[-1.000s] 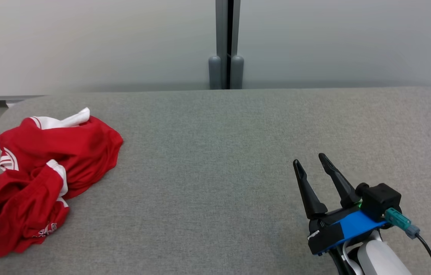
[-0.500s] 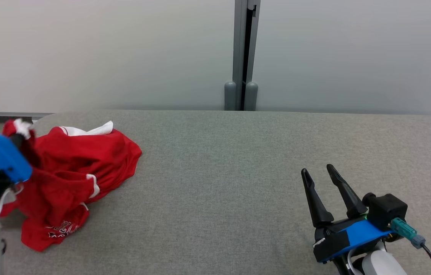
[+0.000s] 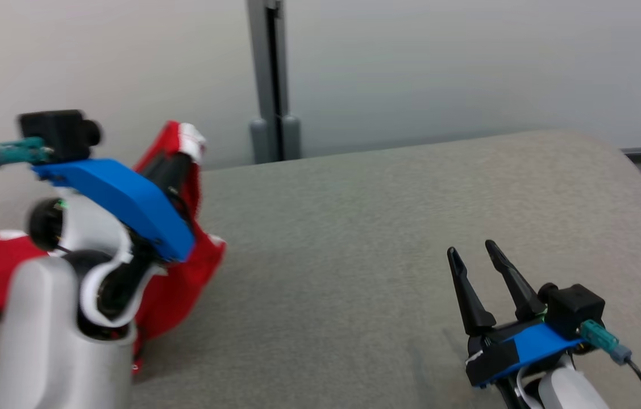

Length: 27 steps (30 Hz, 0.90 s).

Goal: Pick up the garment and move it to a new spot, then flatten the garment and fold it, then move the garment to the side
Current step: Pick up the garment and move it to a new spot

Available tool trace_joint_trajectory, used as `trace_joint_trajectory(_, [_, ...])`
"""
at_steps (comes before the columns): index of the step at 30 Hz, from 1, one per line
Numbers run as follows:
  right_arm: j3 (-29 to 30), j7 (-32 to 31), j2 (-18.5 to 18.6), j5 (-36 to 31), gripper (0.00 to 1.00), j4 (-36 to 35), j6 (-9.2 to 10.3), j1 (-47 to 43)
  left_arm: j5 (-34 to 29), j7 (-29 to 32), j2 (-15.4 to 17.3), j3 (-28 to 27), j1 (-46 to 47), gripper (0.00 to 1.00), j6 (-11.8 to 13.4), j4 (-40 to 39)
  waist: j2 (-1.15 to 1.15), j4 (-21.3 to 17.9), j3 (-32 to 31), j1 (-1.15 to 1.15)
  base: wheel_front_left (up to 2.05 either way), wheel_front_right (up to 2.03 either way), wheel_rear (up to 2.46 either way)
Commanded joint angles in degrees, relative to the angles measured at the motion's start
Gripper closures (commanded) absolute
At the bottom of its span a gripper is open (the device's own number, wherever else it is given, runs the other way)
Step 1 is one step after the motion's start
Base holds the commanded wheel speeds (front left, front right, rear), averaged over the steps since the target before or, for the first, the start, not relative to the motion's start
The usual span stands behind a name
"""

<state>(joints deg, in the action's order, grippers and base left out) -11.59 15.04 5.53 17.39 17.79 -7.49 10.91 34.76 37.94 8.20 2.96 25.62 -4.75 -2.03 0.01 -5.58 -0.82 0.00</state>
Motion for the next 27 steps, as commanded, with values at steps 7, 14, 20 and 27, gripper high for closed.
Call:
trace_joint_trajectory(7, [-1.05,0.2,0.83,0.68,0.0,0.39,0.0,1.94,1.75,-9.5,-4.89,7.59,0.81,1.0,-0.27,7.21,-0.01,-9.16,1.22,0.0,0.0,0.0,0.0])
trace_joint_trajectory(14, [-2.84,0.2,0.82,1.37,0.0,0.07,0.0,4.94,6.61,-24.44,-5.27,17.28,7.4,1.0,0.78,19.15,-0.01,-16.11,6.32,0.0,0.0,0.0,0.0])
trace_joint_trajectory(20, [-3.28,0.2,0.09,1.89,0.0,0.17,0.0,6.69,11.21,-32.08,-5.23,30.26,13.46,0.0,2.25,34.07,-0.01,-19.11,9.85,0.0,0.0,0.0,0.0])
trace_joint_trajectory(27, [-2.76,0.2,-0.46,1.89,0.0,0.78,-0.01,6.69,13.79,-35.62,-5.17,43.08,16.69,0.0,1.5,46.28,-0.01,-18.44,10.19,0.0,0.0,0.0,0.0])
